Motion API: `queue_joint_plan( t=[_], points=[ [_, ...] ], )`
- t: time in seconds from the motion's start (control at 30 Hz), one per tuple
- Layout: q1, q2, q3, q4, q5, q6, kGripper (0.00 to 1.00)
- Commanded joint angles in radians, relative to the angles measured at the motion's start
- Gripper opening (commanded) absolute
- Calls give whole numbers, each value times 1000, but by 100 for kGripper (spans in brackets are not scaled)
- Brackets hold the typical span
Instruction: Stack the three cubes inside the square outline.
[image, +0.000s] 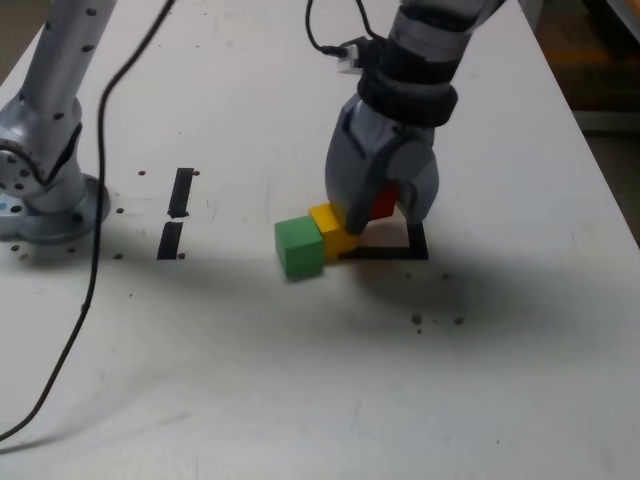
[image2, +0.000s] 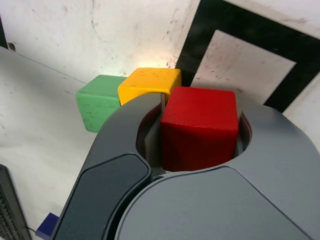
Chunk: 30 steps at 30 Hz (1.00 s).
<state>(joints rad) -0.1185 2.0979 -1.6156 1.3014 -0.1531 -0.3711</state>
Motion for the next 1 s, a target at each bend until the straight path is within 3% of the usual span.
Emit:
queue_joint_plan(
  t=[0.0, 0.13, 0.57, 0.7, 0.97],
  points=[
    [0, -39, 87, -43, -22, -2, 19],
    [-2, -77, 140, -82, -18, -3, 19],
    [-11, -110, -23, 43, 149, -36, 19],
    [-15, -102, -31, 36, 162, -27, 19],
    [-70, -63, -20, -56, 194, 81, 19]
  ],
)
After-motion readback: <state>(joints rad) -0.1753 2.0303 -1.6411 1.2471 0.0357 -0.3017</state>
